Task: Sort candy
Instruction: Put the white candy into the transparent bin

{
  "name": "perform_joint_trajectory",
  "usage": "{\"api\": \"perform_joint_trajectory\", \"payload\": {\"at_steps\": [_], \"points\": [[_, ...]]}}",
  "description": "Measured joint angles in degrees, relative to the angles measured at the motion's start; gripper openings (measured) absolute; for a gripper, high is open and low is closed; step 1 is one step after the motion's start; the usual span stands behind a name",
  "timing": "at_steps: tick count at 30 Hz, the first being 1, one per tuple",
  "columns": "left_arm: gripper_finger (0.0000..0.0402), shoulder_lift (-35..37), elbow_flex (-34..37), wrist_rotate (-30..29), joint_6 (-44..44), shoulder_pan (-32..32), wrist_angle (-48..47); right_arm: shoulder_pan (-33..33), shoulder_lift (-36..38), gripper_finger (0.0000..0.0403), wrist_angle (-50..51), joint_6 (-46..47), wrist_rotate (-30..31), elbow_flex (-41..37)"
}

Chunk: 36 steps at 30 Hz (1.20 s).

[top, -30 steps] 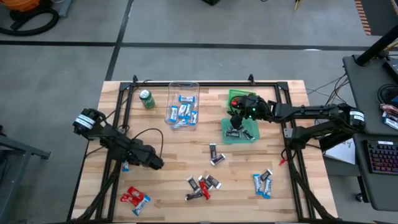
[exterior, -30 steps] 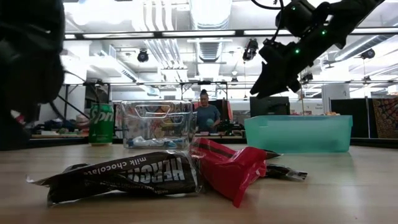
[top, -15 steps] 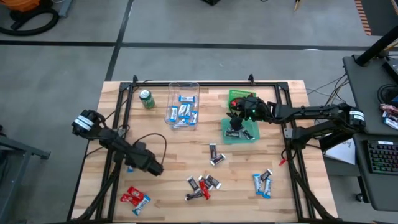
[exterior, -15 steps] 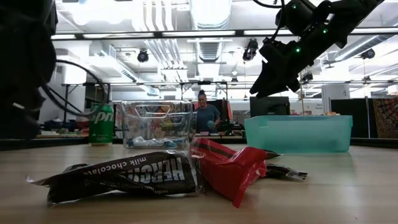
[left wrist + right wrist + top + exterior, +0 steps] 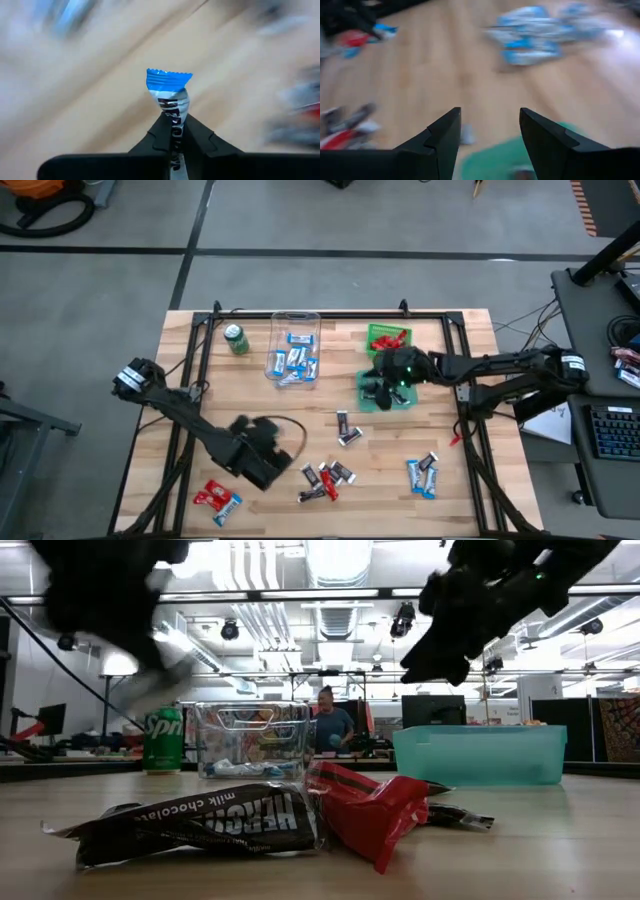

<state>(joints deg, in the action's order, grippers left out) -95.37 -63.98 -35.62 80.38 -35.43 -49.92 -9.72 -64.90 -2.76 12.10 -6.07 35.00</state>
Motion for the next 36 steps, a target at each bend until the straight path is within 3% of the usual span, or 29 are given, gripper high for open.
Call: {"api": "perform_joint_trajectory", "payload": {"at_steps": [2,5,8,11,18,22,36], "points": [[0.0002,0.2,-2.5,-6.6,-13.5,-0.2,8.6,3.4,0.0,0.0192,-4.1,-0.2,-1.7,-1.5],[0.0001,0.1,-3.7,-10.1,-39.7,-0.4,27.0,9.1,0.0,0.0192,-14.4,-1.1,-1.9,-4.9],[0.0001,-0.6,-1.0,-7.4,-62.7,-0.5,51.3,14.7,-0.3,0.0192,-25.4,-2.8,-1.6,-8.4],[0.0001,-1.2,4.0,-2.3,-75.4,0.0,69.3,18.8,-0.7,0.0192,-32.7,-4.3,1.1,-10.2],[0.0,-1.2,16.8,-2.1,-79.8,3.0,97.5,23.2,-3.8,0.0192,-42.0,-8.1,3.1,-9.8],[0.0,-1.2,21.6,-2.0,-79.7,4.5,107.1,23.8,-7.2,0.0192,-43.9,-8.2,3.2,-7.4],[0.0,-1.2,22.8,-0.9,-79.8,5.9,109.1,23.9,-22.5,0.0192,-43.9,-7.6,1.1,4.8]]}}
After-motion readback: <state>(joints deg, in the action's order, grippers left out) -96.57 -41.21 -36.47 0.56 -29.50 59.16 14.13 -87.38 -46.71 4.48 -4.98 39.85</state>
